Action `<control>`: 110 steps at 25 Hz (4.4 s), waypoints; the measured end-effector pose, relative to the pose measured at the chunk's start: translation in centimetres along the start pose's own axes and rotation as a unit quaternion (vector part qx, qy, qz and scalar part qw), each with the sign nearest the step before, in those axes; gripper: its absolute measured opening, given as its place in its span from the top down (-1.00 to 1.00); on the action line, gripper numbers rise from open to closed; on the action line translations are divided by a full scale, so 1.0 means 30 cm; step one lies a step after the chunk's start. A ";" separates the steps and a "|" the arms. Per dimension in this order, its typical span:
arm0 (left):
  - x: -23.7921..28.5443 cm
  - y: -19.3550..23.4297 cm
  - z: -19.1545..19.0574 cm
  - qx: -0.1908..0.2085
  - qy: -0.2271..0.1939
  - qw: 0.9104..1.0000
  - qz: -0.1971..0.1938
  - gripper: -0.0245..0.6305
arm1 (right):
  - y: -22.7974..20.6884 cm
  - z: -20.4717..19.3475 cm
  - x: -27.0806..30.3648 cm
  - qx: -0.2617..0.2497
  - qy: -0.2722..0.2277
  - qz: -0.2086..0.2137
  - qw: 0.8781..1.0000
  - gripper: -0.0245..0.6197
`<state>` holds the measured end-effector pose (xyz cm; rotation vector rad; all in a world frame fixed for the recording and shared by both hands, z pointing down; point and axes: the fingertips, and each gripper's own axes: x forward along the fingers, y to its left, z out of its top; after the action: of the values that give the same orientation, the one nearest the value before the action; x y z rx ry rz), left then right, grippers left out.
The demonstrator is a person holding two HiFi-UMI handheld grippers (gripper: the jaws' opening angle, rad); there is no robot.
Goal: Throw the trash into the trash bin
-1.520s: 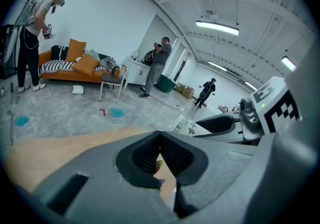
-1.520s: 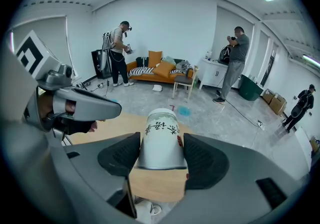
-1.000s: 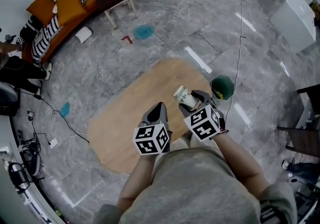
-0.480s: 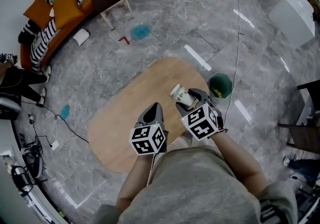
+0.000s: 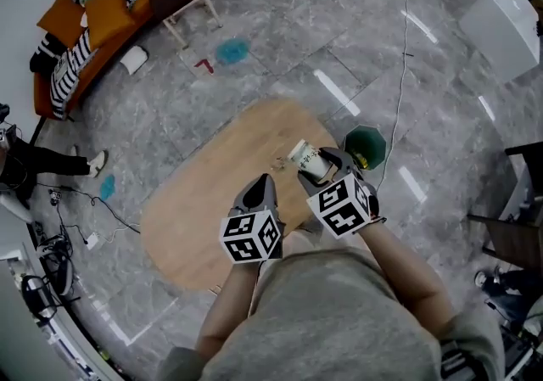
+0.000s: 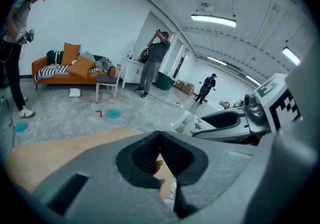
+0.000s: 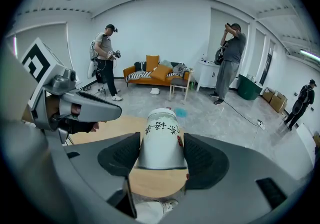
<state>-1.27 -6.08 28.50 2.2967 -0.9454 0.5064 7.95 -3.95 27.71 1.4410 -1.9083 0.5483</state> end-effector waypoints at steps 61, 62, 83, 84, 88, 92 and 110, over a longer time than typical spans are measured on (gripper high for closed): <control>1.005 -0.628 -0.417 0.010 0.110 0.993 -0.033 0.93 | -0.889 -0.941 0.236 0.093 0.115 0.003 0.989 0.13; 1.023 -0.626 -0.430 0.013 0.113 0.993 -0.034 0.93 | -0.894 -0.960 0.250 0.094 0.117 0.002 0.989 0.13; 1.220 -0.505 -0.731 0.001 0.162 0.987 -0.021 0.93 | -0.913 -1.318 0.538 0.112 0.168 -0.003 0.979 0.13; 1.227 -0.500 -0.744 0.000 0.165 0.986 -0.020 0.93 | -0.914 -1.333 0.550 0.116 0.170 -0.004 0.979 0.13; 1.256 -0.488 -0.787 0.001 0.173 0.985 -0.021 0.93 | -0.920 -1.384 0.595 0.133 0.177 -0.007 0.975 0.13; 1.276 -0.474 -0.816 -0.003 0.175 0.984 -0.021 0.93 | -0.917 -1.419 0.632 0.141 0.180 -0.007 0.973 0.13; 1.367 -0.449 -0.887 -0.007 0.189 0.982 -0.020 0.93 | -0.926 -1.538 0.748 0.154 0.200 -0.008 0.968 0.13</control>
<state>33.06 -1.65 65.53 2.0991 -0.7097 0.8773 42.85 4.18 73.76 1.4004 -1.5359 1.0791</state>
